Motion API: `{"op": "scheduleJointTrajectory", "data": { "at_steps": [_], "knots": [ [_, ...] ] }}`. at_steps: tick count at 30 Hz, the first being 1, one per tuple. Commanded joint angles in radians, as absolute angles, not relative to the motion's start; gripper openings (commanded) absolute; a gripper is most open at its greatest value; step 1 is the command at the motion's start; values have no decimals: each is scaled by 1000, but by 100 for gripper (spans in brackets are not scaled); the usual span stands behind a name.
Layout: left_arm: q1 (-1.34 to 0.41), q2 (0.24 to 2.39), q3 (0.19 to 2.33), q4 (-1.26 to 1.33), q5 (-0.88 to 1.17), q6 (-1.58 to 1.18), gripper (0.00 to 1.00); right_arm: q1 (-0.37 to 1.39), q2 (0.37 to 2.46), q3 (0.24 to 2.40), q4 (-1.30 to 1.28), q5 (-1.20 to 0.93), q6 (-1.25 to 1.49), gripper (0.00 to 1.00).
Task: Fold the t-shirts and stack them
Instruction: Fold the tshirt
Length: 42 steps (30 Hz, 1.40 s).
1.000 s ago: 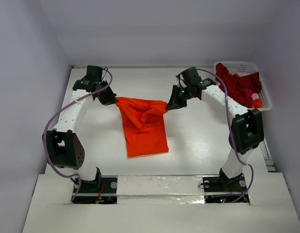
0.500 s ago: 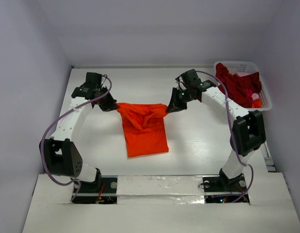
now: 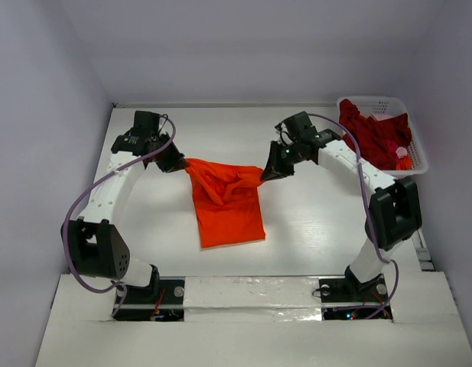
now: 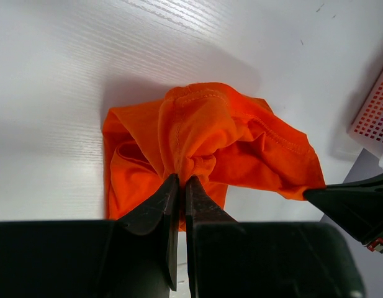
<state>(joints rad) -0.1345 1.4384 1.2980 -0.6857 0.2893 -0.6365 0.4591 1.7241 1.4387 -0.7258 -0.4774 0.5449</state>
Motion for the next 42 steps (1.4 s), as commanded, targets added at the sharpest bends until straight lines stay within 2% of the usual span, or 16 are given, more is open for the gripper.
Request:
{"op": "scheduleJointTrajectory", "data": {
  "at_steps": [1,15,27,42],
  "knots": [
    [-137,1381,1341,-657,310,-641,0,476,1664,1434,-713,-479,526,0],
    [-146,1269,1263,-566,367,-672,0,494,1595,1356,-689,-468,537,0],
    [-146,1157,1106,-554,373,-698,0,512,1522,1258,-652,-454,564,0],
    [-155,1143,1128,-583,419,-718,0,522,1480,1177,-624,-442,574,0]
  ]
}}
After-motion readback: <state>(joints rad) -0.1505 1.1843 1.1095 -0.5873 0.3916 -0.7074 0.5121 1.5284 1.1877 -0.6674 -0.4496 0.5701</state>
